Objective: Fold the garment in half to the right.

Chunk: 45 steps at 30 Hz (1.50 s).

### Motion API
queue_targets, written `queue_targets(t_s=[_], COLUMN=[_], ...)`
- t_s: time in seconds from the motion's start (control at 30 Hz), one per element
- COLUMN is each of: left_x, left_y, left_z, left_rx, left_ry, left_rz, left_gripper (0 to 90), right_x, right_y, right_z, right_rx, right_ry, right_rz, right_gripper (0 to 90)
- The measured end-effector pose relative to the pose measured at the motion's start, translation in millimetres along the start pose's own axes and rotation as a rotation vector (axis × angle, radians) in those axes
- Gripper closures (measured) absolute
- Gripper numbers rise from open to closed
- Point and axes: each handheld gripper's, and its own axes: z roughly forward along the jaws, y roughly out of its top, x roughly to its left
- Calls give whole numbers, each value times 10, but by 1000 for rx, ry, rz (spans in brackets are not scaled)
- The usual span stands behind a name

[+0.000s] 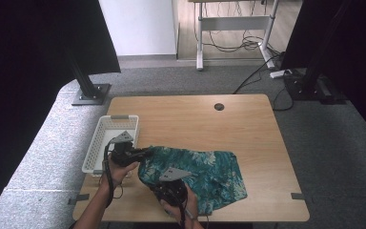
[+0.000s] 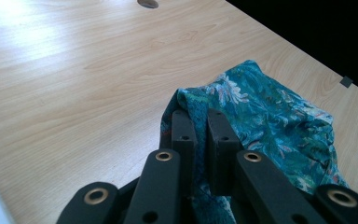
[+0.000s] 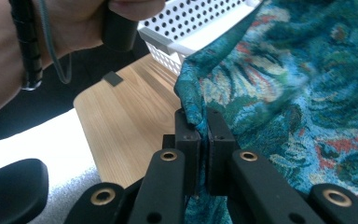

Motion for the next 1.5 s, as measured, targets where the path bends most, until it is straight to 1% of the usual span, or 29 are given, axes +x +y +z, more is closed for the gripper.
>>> queue_targets(t_s=[0.03, 0.13, 0.17, 0.23, 0.33, 0.43, 0.63, 0.73, 0.8, 0.93, 1.03, 1.27, 1.4, 1.43, 1.5], left_x=[22, 34, 36, 35, 61, 86, 104, 118, 132, 169, 173, 176, 189, 180, 160], left_y=[16, 38, 59, 79, 100, 114, 159, 182, 176, 155, 153, 176, 261, 286, 326], left_z=[-33, -67, -104, -140, -162, -153, -103, -115, -131, -144, -168, -314, -459, -489, -533], left_rx=[-3, -6, -9, -8, -2, 0, 3, -2, -8, -4, -3, -26, -52, -52, -60], left_ry=[2, 8, 14, 26, 31, 30, 28, 26, 22, 20, 22, 37, 47, 56, 53], left_rz=[-3, -3, -3, 9, 9, 4, 5, 2, -1, -6, -1, 0, -4, 5, 12], left_gripper=[830, 830, 830, 830, 830, 830, 830, 830, 829, 829, 830, 830, 830, 830, 830], right_x=[16, 79, 101, 131, 155, 163, 127, 125, 130, 149, 156, 212, 267, 280, 303], right_y=[22, 97, 121, 163, 211, 225, 264, 302, 323, 339, 341, 391, 493, 522, 573], right_z=[13, 52, 65, 100, 145, 161, 163, 182, 204, 246, 258, 259, 269, 264, 239], right_rx=[0, -7, -9, -13, -21, -23, -22, -22, -24, -22, -22, -26, -36, -43, -56], right_ry=[3, 15, 21, 30, 42, 48, 42, 43, 46, 48, 46, 41, 47, 48, 50], right_rz=[-2, -15, -20, -28, -26, -27, -24, -21, -22, -22, -18, -29, -44, -48, -56], right_gripper=[863, 863, 863, 863, 863, 863, 863, 863, 863, 863, 863, 863, 863, 863, 863])
